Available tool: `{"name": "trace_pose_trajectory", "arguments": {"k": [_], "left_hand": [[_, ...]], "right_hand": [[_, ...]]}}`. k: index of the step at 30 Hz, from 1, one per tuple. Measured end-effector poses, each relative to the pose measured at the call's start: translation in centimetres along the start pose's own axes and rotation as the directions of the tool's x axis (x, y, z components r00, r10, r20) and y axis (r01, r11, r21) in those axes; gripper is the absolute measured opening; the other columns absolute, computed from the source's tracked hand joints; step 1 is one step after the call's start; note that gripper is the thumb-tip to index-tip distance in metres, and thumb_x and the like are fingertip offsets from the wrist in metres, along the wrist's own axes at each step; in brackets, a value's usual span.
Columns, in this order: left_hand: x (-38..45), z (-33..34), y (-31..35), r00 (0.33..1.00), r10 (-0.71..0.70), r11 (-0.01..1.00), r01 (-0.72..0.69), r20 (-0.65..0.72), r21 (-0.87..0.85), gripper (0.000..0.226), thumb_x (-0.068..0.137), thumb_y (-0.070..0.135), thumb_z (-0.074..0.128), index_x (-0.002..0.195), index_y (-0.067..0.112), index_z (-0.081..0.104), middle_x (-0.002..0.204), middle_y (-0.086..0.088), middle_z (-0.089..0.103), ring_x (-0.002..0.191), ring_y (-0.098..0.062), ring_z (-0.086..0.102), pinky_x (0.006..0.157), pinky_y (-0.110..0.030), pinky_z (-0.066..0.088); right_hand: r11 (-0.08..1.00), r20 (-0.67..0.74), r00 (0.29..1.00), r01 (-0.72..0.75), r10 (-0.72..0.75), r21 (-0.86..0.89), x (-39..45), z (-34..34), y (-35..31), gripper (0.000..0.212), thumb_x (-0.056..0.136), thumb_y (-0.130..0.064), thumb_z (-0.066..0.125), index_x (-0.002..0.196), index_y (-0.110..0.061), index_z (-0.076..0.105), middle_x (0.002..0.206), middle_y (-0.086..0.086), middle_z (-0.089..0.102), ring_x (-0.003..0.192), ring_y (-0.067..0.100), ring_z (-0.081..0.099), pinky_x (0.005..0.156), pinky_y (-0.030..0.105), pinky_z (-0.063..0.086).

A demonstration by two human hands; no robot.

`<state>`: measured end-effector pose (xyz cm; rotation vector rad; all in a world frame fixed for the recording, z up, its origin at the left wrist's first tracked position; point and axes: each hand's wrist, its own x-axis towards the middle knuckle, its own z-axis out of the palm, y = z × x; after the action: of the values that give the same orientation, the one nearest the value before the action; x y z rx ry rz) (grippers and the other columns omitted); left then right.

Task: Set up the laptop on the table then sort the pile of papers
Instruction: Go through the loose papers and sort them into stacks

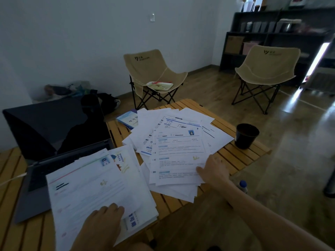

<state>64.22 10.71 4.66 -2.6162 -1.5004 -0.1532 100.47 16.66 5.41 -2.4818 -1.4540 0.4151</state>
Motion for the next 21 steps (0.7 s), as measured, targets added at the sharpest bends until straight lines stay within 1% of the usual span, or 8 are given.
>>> {"name": "trace_pose_trajectory", "arguments": {"k": [2,4,8,11,13,15,18,21], "left_hand": [[-0.4,0.2,0.7,0.992,0.078,0.997,-0.079,-0.102,-0.006,0.015,0.054,0.019,0.056,0.069,0.019,0.058,0.051,0.003,0.055,0.033,-0.013,0.049,0.033,-0.020,0.026],[-0.8,0.7,1.3,0.988,0.113,0.993,-0.116,-0.110,-0.018,0.023,0.060,0.019,0.034,0.080,0.019,0.045,0.055,0.000,0.061,0.036,-0.012,0.053,0.034,-0.019,0.036],[-0.1,-2.3,2.5,0.994,0.105,0.994,-0.104,0.015,-0.042,0.013,0.066,0.036,0.048,0.068,0.028,0.058,0.069,0.008,0.061,0.051,-0.008,0.057,0.045,-0.021,0.043],[4.5,-4.7,4.3,0.984,-0.101,0.968,0.130,0.144,-0.214,0.024,0.093,0.051,0.047,0.081,0.030,0.046,0.081,0.014,0.050,0.075,-0.002,0.051,0.070,-0.020,0.044],[9.0,-4.2,5.6,0.969,-0.205,0.829,0.248,0.140,-0.501,0.021,0.097,0.041,0.048,0.085,0.026,0.055,0.085,0.014,0.059,0.077,-0.004,0.056,0.070,-0.023,0.049],[13.9,-2.9,6.0,0.933,-0.283,0.658,0.358,0.224,-0.663,0.018,0.099,0.029,0.047,0.098,0.017,0.061,0.096,0.005,0.063,0.084,-0.009,0.058,0.066,-0.023,0.049],[19.0,-0.7,6.6,0.842,-0.366,0.425,0.530,0.397,-0.734,0.029,0.096,0.021,0.049,0.117,0.003,0.058,0.104,-0.011,0.061,0.095,-0.023,0.059,0.065,-0.023,0.042],[20.9,0.4,6.5,0.776,-0.421,0.247,0.596,0.470,-0.764,0.037,0.084,0.026,0.062,0.116,0.009,0.061,0.106,-0.009,0.065,0.093,-0.023,0.062,0.072,-0.029,0.055]], "right_hand": [[1.000,0.018,1.000,-0.016,0.016,-0.012,0.7,0.6,0.7,0.066,0.081,-0.057,0.066,0.127,-0.014,0.047,0.125,0.009,0.052,0.112,0.028,0.054,0.090,0.047,0.054],[0.999,0.045,0.999,-0.028,0.027,0.030,1.4,0.7,0.9,0.067,0.075,-0.059,0.071,0.122,-0.015,0.052,0.119,0.007,0.058,0.105,0.026,0.059,0.084,0.045,0.058],[0.996,0.113,0.994,-0.012,0.002,0.091,2.0,0.0,0.8,0.047,0.078,-0.050,0.075,0.109,-0.019,0.060,0.106,0.001,0.064,0.090,0.019,0.064,0.076,0.038,0.061],[0.994,0.128,0.992,-0.019,0.005,0.105,2.3,0.0,0.7,0.046,0.078,-0.048,0.075,0.109,-0.019,0.060,0.106,0.000,0.064,0.091,0.018,0.064,0.078,0.038,0.060],[0.992,0.137,0.990,-0.037,0.021,0.120,2.2,-0.1,0.6,0.042,0.080,-0.045,0.074,0.110,-0.019,0.060,0.105,0.000,0.065,0.090,0.018,0.064,0.077,0.037,0.060],[0.988,0.126,0.991,-0.066,0.048,0.142,2.0,0.2,0.7,0.041,0.081,-0.043,0.074,0.111,-0.018,0.060,0.105,0.001,0.064,0.090,0.019,0.064,0.076,0.037,0.061],[0.977,0.119,0.987,-0.128,0.108,0.171,1.7,0.7,0.8,0.047,0.080,-0.044,0.075,0.113,-0.015,0.058,0.106,0.003,0.063,0.092,0.022,0.065,0.076,0.040,0.061],[0.967,0.105,0.983,-0.170,0.152,0.189,1.6,1.1,1.0,0.057,0.077,-0.047,0.077,0.117,-0.014,0.053,0.112,0.006,0.060,0.098,0.024,0.063,0.077,0.039,0.059]]}}
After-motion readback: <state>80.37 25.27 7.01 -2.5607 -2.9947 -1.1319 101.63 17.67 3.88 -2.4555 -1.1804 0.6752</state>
